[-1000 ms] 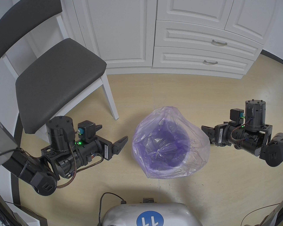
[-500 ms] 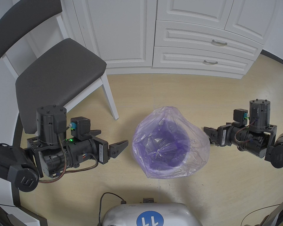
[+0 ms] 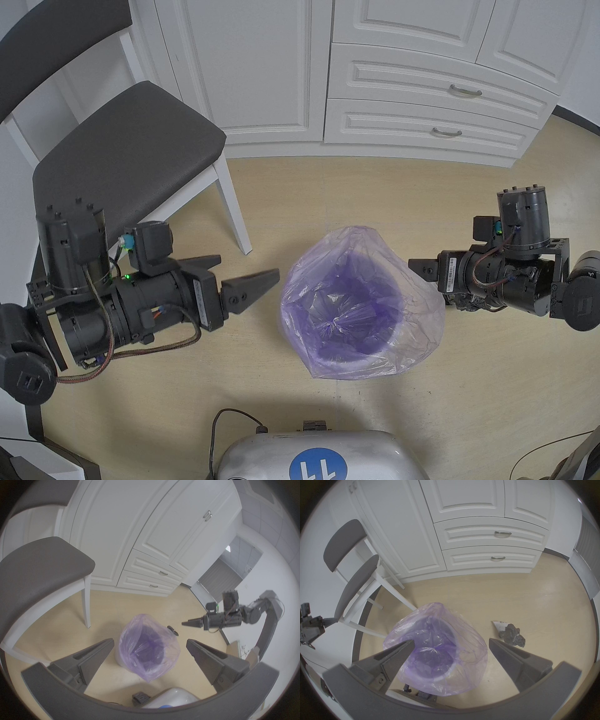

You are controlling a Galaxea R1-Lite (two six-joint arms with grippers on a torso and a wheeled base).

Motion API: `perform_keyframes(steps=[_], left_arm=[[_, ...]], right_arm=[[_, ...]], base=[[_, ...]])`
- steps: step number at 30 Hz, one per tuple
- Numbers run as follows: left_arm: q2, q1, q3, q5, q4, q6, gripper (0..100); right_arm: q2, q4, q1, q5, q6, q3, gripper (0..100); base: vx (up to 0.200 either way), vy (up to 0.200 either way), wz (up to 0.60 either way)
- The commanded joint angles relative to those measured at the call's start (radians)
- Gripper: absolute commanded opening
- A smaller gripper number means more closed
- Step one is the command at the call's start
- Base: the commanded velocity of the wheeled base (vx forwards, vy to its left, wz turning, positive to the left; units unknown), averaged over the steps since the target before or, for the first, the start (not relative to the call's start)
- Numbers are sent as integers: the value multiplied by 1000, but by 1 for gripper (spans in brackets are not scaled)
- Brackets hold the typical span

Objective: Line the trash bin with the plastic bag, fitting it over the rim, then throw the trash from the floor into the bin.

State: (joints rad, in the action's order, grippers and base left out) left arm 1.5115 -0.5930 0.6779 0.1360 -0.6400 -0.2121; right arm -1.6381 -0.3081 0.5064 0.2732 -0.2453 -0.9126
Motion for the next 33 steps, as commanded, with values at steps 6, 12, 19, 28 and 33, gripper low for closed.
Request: perform_keyframes(steps=[6,12,19,28,33], left_arm=[[185,-44,328,-102,80,-38,100],[334,-39,322,-161,0,-62,100],[441,-22,333,-154,-69,-112,100],[590,-8,345,-164,-83,-43,100],[636,9,374,-164,-95,-41,100]], right_arm=[[-22,-59,-34,-5,-8,11,100],[-111,-131,-55,-6,-12,3,100],[-209,-233,-88,-6,1,17,100],[-301,-243,-141,-6,24,0,100],[-327,-246,-147,-6,23,-11,100]], base=[[0,0,0],[0,0,0],[0,0,0],[0,0,0],[0,0,0]])
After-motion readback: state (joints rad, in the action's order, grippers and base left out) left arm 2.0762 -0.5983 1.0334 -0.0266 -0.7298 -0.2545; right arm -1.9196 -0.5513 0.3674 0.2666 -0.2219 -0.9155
